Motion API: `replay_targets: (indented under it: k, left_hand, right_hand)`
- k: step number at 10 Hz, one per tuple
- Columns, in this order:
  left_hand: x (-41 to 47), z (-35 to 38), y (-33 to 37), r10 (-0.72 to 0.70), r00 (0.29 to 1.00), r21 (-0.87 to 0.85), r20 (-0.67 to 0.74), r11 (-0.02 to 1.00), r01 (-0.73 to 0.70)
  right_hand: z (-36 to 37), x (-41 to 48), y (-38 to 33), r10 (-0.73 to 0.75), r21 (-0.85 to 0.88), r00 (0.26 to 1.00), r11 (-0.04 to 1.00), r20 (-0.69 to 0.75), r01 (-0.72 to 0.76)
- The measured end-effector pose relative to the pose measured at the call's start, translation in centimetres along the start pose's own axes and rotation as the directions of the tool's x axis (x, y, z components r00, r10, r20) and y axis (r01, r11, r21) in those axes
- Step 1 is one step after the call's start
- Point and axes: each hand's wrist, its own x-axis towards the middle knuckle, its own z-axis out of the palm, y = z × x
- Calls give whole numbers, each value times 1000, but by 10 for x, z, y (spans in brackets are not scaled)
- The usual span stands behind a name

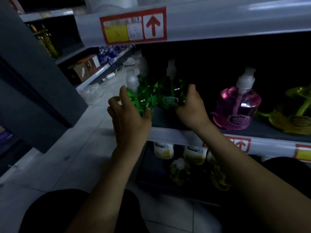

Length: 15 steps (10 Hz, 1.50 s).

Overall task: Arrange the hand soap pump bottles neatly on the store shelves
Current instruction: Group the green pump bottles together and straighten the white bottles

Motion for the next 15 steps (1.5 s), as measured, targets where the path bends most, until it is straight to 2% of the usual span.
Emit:
replay_targets:
  k: [1, 2, 3, 4, 5, 6, 7, 8, 9, 10, 11, 12, 13, 14, 15]
  left_hand:
    - [-23, -1, 11, 227, 973, 165, -38, 962, -218]
    - [-43, -2, 24, 400, 914, 179, 70, 896, -406]
    - [-60, 4, 29, 419, 865, 148, 275, 871, -469]
    - [-73, 17, 36, 440, 778, 65, 448, 852, -519]
    - [-89, 35, 46, 409, 695, 25, 591, 852, -523]
    - [-112, 63, 54, 355, 580, -18, 733, 863, -505]
    - [-135, 102, 61, 307, 437, -48, 845, 859, -510]
    - [-158, 140, 69, 257, 324, -96, 911, 893, -439]
    - [-177, 177, 76, 273, 264, -150, 925, 902, -406]
    - [-191, 203, 96, 291, 238, -202, 927, 920, -336]
    - [-207, 226, 117, 315, 327, -229, 891, 934, -274]
    - [-219, 238, 127, 363, 524, -195, 771, 917, -347]
    - [-219, 256, 124, 521, 525, -99, 673, 767, -634]
    - [-213, 270, 117, 453, 471, -62, 757, 768, -638]
    - [-213, 281, 111, 433, 446, -81, 784, 783, -617]
  right_hand:
    - [-16, -27, -3, -107, -140, 993, 984, 48, 113]
    - [-42, -49, 1, -231, -315, 971, 919, 57, 237]
    - [-73, -73, 14, -208, -376, 971, 896, 117, 237]
    - [-107, -104, 32, -79, -391, 975, 907, 208, 156]
    - [-133, -129, 64, 47, -476, 947, 872, 318, 116]
    - [-143, -165, 106, 338, -658, 817, 750, 468, 66]
    - [-147, -202, 163, 596, -747, 639, 663, 487, -49]
    - [-159, -217, 194, 700, -786, 554, 605, 450, -126]
    - [-186, -221, 234, 764, -795, 572, 530, 298, -294]
    - [-223, -217, 266, 798, -644, 602, 472, 21, -602]
    - [-244, -212, 279, 754, -492, 616, 457, -228, -741]
    - [-224, -193, 262, 606, -504, 776, 622, -175, -600]
    - [-196, -172, 246, 489, -452, 872, 776, -10, -440]
    - [-178, -148, 251, 513, -392, 856, 801, 62, -451]
    - [-156, -122, 267, 561, -330, 825, 792, 60, -514]
